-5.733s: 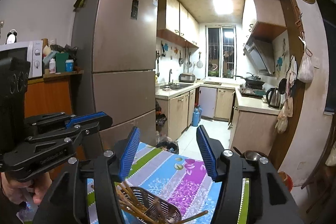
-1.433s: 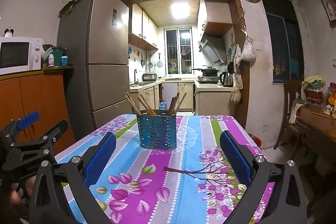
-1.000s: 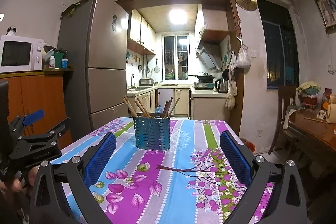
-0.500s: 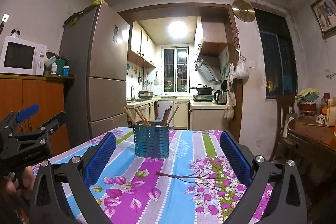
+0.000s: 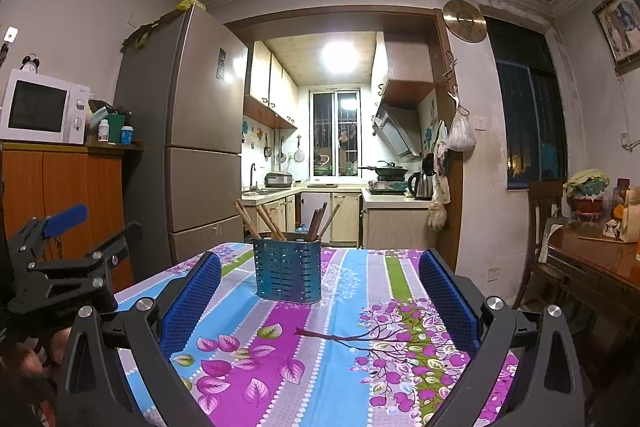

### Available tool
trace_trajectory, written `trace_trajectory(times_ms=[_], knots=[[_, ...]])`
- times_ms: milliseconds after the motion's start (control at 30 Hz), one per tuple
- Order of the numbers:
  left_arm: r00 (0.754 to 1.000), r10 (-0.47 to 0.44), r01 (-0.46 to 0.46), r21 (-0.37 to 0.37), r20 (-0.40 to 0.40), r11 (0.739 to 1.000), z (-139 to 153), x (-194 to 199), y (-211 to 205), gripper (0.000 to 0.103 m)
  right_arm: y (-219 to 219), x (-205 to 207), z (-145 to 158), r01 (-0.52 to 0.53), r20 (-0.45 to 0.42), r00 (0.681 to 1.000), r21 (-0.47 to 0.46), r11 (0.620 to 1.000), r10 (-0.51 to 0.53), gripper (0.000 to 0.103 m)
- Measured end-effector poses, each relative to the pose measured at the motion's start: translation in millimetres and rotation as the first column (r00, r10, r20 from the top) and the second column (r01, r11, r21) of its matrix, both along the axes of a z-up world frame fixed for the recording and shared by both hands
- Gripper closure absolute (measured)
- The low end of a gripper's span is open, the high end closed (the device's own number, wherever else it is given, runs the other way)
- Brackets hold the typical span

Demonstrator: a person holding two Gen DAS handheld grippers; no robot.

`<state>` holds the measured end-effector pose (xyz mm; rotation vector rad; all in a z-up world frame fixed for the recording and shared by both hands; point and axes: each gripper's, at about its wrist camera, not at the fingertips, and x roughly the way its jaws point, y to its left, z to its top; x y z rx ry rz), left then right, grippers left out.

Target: Organize utensils

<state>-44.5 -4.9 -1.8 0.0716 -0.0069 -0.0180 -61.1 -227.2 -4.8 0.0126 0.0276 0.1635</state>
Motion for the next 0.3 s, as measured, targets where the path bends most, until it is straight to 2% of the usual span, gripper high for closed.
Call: trace_trajectory(times_ms=[133,300], knots=[[0.998,0.008,-0.009,-0.006,-0.064,1.000,-2.2,12.4,-0.1,0.006,-0.6,0.2,-0.9,0.002,-0.009,1.000,0.005,1.000,-0.002,0.005],[0.994,0.048,-0.046,0.026,-0.098,0.999,-8.2,20.3,-3.9,0.005,-3.6,0.1,-2.1,0.003,-0.018,1.000,0.002,1.000,-0.003,0.005]])
